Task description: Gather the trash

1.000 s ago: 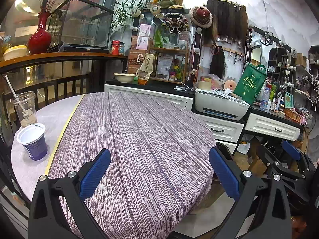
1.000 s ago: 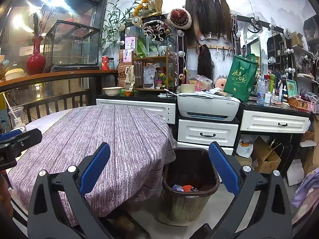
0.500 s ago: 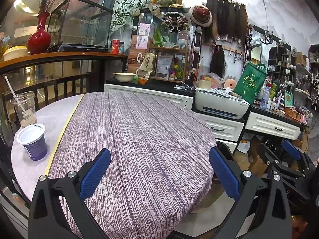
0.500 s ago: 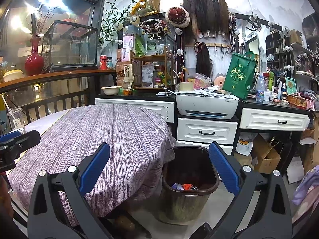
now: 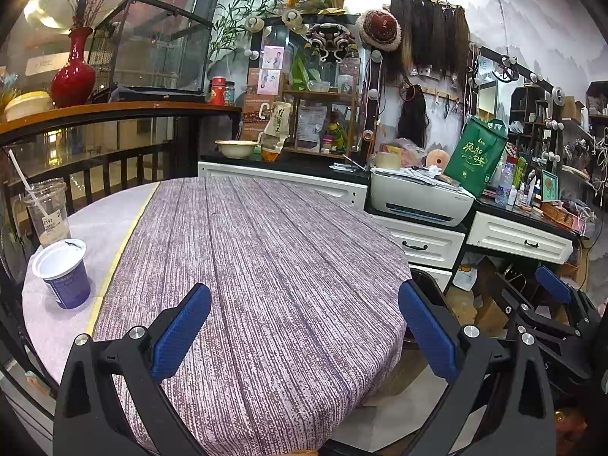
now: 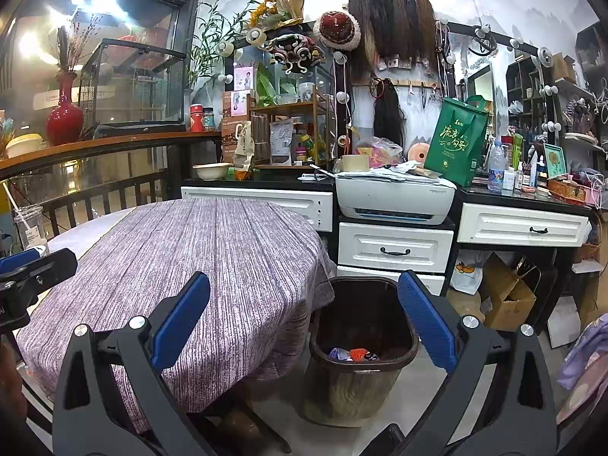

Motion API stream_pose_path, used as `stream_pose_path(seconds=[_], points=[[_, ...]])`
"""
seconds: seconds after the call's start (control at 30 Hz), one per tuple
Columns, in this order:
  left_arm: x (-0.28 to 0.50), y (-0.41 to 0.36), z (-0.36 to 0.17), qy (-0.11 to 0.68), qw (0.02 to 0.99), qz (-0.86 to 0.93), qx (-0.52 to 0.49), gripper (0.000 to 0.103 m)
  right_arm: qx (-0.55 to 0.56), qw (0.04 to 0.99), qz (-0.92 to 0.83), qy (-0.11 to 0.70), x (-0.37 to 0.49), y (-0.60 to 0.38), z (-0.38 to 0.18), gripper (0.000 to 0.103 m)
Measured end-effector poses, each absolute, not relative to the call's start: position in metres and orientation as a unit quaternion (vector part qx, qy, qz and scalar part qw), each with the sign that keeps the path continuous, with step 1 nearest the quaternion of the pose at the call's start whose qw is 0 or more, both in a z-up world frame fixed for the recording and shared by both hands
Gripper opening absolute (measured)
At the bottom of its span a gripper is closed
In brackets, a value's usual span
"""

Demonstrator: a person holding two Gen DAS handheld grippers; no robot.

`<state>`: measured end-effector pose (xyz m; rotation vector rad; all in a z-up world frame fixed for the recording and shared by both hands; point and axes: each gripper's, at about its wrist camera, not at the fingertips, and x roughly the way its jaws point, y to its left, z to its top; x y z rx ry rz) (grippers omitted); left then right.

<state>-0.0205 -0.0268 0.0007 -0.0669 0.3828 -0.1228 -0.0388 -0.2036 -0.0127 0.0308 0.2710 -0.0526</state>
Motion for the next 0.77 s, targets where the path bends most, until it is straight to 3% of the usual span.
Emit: stream_pose_path(seconds=[0.77], points=[[-0.0187,-0.0294,0.0016,0.198,0.978,-0.057,-0.034,0.098,0.022,0.989,-0.028,0.146,-0.0357,-0.2073,-0.0155,0.097]])
